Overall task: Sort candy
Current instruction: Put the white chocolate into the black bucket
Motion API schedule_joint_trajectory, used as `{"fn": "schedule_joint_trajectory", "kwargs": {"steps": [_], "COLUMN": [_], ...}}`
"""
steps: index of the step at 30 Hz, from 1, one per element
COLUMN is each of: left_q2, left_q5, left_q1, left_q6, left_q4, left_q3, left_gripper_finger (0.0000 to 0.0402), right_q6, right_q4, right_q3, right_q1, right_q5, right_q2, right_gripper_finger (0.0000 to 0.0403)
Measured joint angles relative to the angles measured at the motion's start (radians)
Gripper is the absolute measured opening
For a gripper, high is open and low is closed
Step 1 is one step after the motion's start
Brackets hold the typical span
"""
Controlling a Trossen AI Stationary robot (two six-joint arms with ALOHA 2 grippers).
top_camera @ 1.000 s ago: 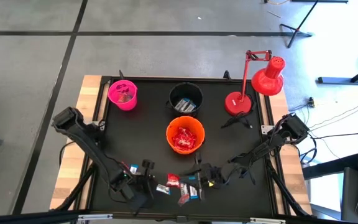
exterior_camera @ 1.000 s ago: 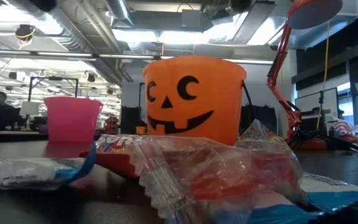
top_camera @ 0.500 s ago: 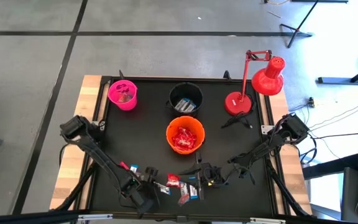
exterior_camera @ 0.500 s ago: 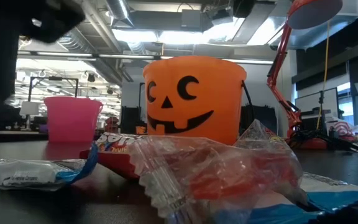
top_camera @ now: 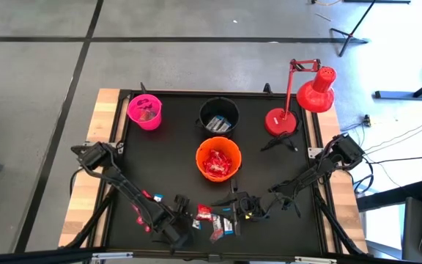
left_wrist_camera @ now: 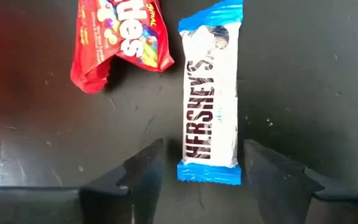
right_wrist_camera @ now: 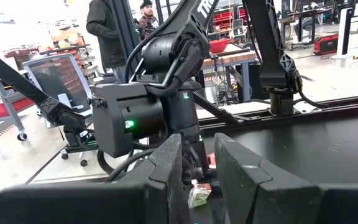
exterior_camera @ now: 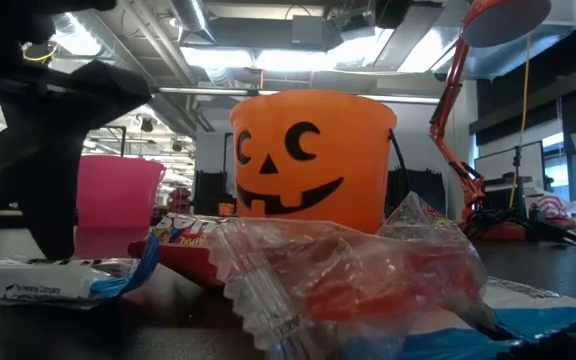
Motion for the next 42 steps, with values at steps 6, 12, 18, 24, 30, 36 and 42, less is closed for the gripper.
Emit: {"fn": "schedule_joint_trajectory", "kwargs": {"steps": [6,12,18,24,30,36,42], "left_q2": [0.003,0.002,0.001,-0.035,-0.051,-0.053,-0.055], "left_q5": [0.062,0.101,0.112,0.066,0.008,-0.027,-0.028], "left_q1": [0.012,0.016,0.015,0.006,-0.013,-0.03,-0.029], "left_q6": [-0.021,-0.027,-0.027,-0.028,-0.028,-0.042,-0.049], "left_q4": [-0.013,-0.022,-0.023,-0.039,-0.041,-0.04,-0.029], "left_q3": [0.0,0.0,-0.001,-0.009,-0.011,-0.01,-0.007], "left_gripper_finger": [0.0144,0.0043,0.0001,0.0001,0.0001,0.0001,0.0], "right_q6": [0.0,0.0,0.0,0.0,0.0,0.0,0.0], "right_q4": [0.0,0.0,0.0,0.0,0.001,0.001,0.002], "right_q3": [0.0,0.0,0.0,0.0,0.0,0.0,0.0], "right_q1": [0.0,0.0,0.0,0.0,0.0,0.0,0.0], "right_q5": [0.0,0.0,0.0,-0.001,-0.001,-0.001,-0.001], "right_q2": [0.0,0.0,0.0,0.0,0.0,0.0,0.0], "right_gripper_finger": [0.0095,0.0095,0.0095,0.0095,0.0095,0.0095,0.0095]}}
